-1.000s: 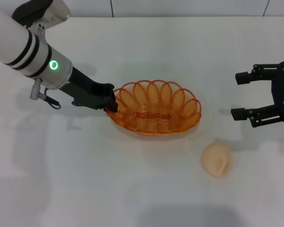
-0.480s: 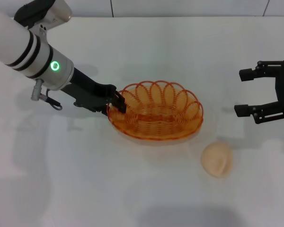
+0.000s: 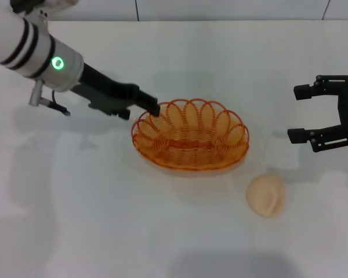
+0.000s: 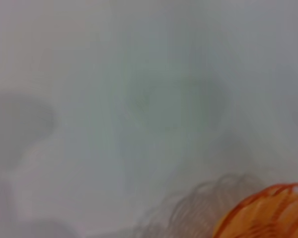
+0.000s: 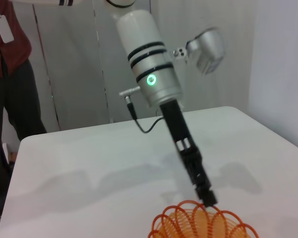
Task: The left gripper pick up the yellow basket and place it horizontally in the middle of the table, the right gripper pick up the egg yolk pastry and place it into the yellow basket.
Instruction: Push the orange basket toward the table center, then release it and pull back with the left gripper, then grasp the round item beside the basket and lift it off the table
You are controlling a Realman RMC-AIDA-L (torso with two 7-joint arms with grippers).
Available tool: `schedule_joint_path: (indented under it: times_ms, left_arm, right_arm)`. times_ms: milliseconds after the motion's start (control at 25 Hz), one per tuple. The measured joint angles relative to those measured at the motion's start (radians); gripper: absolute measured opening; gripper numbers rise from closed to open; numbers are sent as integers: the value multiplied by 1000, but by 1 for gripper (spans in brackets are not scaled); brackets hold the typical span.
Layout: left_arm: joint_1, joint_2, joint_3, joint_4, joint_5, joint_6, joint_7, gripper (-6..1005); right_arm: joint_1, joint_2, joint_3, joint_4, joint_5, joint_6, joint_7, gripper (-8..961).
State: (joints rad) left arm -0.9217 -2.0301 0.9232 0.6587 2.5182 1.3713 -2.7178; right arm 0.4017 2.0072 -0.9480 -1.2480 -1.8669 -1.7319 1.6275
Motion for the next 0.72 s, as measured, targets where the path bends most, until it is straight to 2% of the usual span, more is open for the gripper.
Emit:
schedule_joint_path:
  times_ms: [240,360,480,720]
  left_arm:
    - [56,16,-3,92,-106,-10,70,786]
    - [110,24,-13,143,-204,-26,153,785]
    - [181,23,-45,189,-340,-33,320,784]
    - [273,40,-80,200,-512,24,604,782]
  right_arm:
    - [-11,2,4,1,16,6,0,856]
    - [-13,2,8,4,18,7,1,855]
    - [-14,2,10,5,12,8,10,855]
    - [-17,0,-2,-1,-37,3,70,855]
